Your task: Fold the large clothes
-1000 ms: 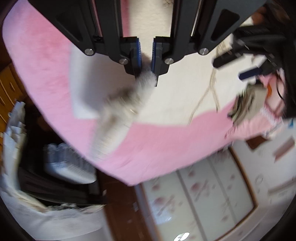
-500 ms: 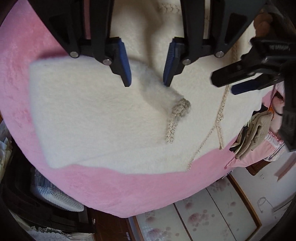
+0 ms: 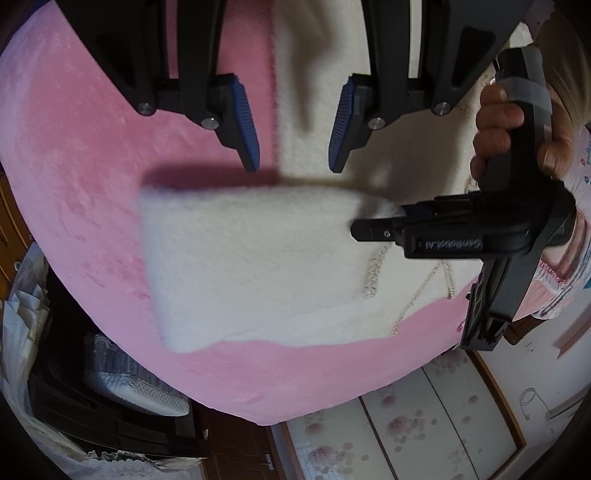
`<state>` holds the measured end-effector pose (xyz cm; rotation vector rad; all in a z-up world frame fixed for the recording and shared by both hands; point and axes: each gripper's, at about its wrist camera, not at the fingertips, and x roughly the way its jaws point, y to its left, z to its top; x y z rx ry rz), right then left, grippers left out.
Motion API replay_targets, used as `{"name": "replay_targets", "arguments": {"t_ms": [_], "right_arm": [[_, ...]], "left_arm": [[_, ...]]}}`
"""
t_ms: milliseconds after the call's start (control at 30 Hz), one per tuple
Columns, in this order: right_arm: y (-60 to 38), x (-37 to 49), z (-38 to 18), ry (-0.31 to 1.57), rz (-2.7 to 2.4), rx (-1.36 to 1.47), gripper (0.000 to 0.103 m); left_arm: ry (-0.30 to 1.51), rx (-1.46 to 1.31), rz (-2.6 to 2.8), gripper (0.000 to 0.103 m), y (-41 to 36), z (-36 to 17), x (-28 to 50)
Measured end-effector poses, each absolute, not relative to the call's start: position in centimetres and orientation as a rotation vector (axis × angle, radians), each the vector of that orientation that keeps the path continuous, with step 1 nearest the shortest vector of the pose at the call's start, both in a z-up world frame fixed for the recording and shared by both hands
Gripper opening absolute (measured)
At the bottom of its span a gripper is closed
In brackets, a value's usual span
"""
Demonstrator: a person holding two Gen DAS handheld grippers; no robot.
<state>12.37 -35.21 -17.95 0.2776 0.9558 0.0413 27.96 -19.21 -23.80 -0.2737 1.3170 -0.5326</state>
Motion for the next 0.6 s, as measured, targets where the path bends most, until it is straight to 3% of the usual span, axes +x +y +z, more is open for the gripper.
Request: {"name": "replay_targets", "arguments": {"t_ms": [167,400,600], "right_arm": [[-36.6,12.1,-18.8,0.961,-0.005,0.284,0.039],[-38.1,12.8,-19.6,0.966,-0.025,0.358,0.039],[-36.9,16.2,-19.4,0.945,-0.031,0.369,0.039]], "left_arm": [[1.262,-0.135,-0.453,0.015,-21.5,-21.3,27.5],[0.968,-0.176,-0.498,0.015,-22.4,-8.9,28.0],[0.818,-0.141,-0.413,0.015,-20.7,-2.1,30.0]]}}
